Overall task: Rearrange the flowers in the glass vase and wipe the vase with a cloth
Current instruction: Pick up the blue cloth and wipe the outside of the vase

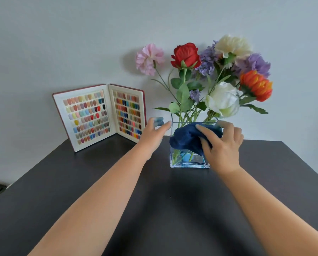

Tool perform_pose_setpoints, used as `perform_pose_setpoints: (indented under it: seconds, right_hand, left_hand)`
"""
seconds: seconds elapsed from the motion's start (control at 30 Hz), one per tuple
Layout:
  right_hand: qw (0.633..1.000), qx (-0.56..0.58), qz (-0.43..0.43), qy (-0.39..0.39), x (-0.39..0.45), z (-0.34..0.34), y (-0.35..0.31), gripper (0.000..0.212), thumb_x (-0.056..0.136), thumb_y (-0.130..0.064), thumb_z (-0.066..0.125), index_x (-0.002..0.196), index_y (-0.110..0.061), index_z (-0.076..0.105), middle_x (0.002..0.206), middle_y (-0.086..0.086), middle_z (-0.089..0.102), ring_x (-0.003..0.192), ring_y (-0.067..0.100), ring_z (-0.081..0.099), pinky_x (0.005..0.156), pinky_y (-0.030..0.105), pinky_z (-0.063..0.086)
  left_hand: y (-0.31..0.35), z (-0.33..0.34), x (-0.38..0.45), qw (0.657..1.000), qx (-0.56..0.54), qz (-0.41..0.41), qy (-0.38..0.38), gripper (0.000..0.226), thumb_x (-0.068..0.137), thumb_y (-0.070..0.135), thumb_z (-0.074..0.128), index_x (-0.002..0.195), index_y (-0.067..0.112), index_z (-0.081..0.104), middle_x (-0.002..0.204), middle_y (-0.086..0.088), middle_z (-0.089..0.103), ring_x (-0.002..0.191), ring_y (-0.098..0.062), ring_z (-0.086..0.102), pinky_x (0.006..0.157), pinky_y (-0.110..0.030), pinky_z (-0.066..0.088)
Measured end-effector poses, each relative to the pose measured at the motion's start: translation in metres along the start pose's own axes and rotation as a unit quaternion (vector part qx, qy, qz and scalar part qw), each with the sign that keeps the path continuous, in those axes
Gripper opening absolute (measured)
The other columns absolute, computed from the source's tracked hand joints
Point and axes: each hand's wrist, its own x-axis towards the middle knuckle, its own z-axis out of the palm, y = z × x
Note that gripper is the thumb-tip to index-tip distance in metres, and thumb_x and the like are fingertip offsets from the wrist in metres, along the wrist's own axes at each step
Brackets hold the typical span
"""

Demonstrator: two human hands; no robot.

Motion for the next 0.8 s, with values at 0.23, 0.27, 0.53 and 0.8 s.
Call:
perform_pose_setpoints:
  seconds: [0.23,0.27,0.53,0.8]
  right_hand:
    - [0.987,0.037,-0.147,-0.053,-0.017,0.047,-0.001,0.045,0.081,-0.008,0.059,0.118,-0.030,0.069,0.118,0.013,0.041,0.088,0.032,0.043,0.073,0.042,0.041]
    - [0.984,0.026,-0.159,-0.072,-0.025,0.051,-0.002,0.044,0.082,-0.011,0.057,0.121,-0.031,0.067,0.121,0.013,0.042,0.088,0.032,0.044,0.071,0.041,0.040]
    - [0.940,-0.077,-0.275,-0.188,-0.051,0.056,0.005,0.067,0.076,-0.018,0.065,0.139,-0.025,0.044,0.125,0.015,0.043,0.083,0.033,0.050,0.067,0.041,0.040]
    - [0.868,-0.082,-0.381,-0.309,-0.040,0.024,0.027,0.056,0.062,-0.012,0.079,0.116,-0.023,0.068,0.107,0.009,0.065,0.077,0.028,0.059,0.065,0.036,0.046]
  left_hand:
    - [-0.003,0.029,0.031,0.996,-0.056,-0.051,-0.056,0.060,0.063,0.064,0.057,0.114,0.033,0.058,0.119,0.009,0.056,0.116,-0.017,0.047,0.093,-0.041,0.034]
    - [-0.006,0.029,0.033,0.995,-0.055,-0.056,-0.061,0.055,0.062,0.066,0.055,0.109,0.037,0.058,0.116,0.012,0.056,0.115,-0.016,0.048,0.096,-0.041,0.035]
    - [-0.021,0.028,0.042,0.997,-0.018,-0.020,-0.074,0.056,0.069,0.071,0.045,0.116,0.041,0.053,0.111,0.022,0.053,0.097,0.010,0.043,0.083,-0.030,0.029]
    - [-0.024,0.025,0.047,0.995,-0.002,-0.020,-0.093,0.075,0.069,0.070,0.042,0.131,0.028,0.052,0.128,0.008,0.049,0.113,-0.010,0.043,0.090,-0.032,0.025]
